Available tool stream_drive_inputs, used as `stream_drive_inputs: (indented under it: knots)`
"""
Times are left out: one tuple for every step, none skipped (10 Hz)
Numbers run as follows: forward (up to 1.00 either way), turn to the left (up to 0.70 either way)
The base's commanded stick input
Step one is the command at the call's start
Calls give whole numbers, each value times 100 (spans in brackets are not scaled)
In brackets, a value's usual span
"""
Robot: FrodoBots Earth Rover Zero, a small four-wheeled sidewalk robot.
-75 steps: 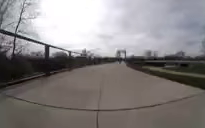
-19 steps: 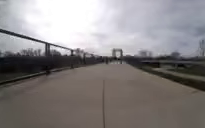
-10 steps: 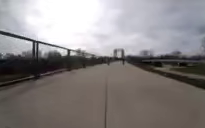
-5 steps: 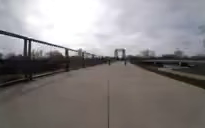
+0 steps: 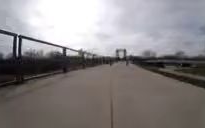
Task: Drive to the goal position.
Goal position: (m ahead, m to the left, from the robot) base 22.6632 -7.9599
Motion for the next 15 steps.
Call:
stream_drive_inputs:
  knots:
    - [100, 0]
    - [100, 0]
    - [100, 0]
    - [100, -7]
    - [100, -21]
    - [100, -38]
    - [100, -39]
    - [100, -34]
    - [100, -27]
    - [100, -11]
    - [100, 0]
    - [100, 0]
    - [100, 0]
    - [100, 0]
    - [100, 0]
